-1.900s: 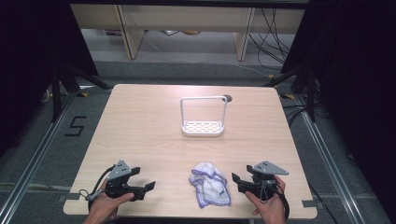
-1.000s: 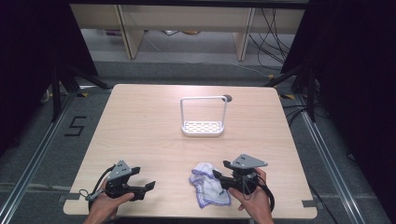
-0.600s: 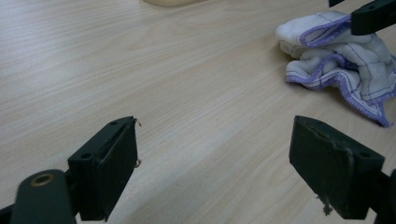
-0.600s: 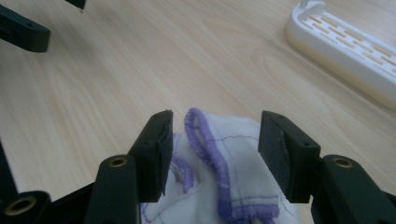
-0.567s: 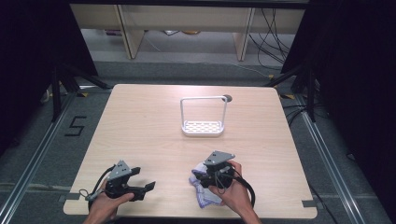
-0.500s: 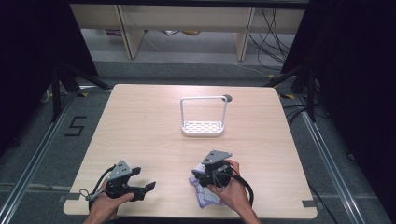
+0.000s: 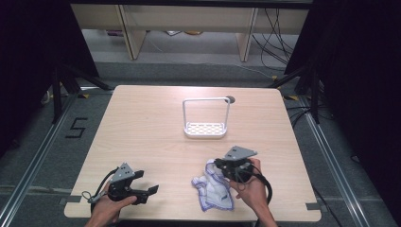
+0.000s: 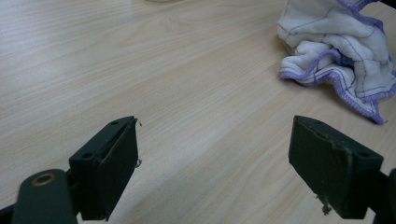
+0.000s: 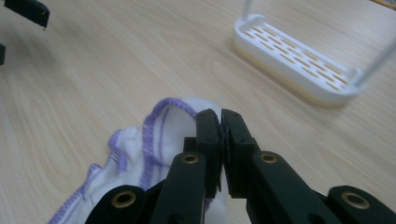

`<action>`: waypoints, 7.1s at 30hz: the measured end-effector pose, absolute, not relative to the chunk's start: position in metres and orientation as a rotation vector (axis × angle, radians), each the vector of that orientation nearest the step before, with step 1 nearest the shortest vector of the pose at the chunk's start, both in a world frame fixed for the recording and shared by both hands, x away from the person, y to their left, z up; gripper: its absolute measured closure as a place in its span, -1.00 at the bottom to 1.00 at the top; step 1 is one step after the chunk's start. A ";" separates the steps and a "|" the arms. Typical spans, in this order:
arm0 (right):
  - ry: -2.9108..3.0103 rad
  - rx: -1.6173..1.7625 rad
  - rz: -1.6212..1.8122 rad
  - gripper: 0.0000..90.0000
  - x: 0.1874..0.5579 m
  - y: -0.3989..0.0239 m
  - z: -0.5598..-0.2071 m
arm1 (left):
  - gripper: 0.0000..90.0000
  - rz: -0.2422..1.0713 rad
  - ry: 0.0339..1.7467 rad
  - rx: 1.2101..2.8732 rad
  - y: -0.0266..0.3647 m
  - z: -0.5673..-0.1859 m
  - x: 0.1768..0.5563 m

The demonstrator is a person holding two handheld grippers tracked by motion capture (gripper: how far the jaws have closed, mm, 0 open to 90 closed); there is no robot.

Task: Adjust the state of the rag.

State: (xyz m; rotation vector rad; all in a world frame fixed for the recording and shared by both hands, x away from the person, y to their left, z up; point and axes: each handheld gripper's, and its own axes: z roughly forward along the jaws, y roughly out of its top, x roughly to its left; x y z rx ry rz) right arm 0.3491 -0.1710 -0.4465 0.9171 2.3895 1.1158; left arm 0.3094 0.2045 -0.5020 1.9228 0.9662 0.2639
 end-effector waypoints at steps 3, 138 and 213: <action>2.362 1.053 1.139 0.93 0.353 -0.201 -0.458 | -0.65 0.265 0.976 1.907 0.202 -0.502 0.310; 2.309 1.317 0.895 0.37 0.441 -0.242 -0.480 | 0.65 0.195 0.806 1.886 0.130 -0.508 0.418; 2.442 1.183 0.825 0.93 0.336 -0.256 -0.479 | 0.86 0.237 0.492 2.170 0.101 -0.493 0.305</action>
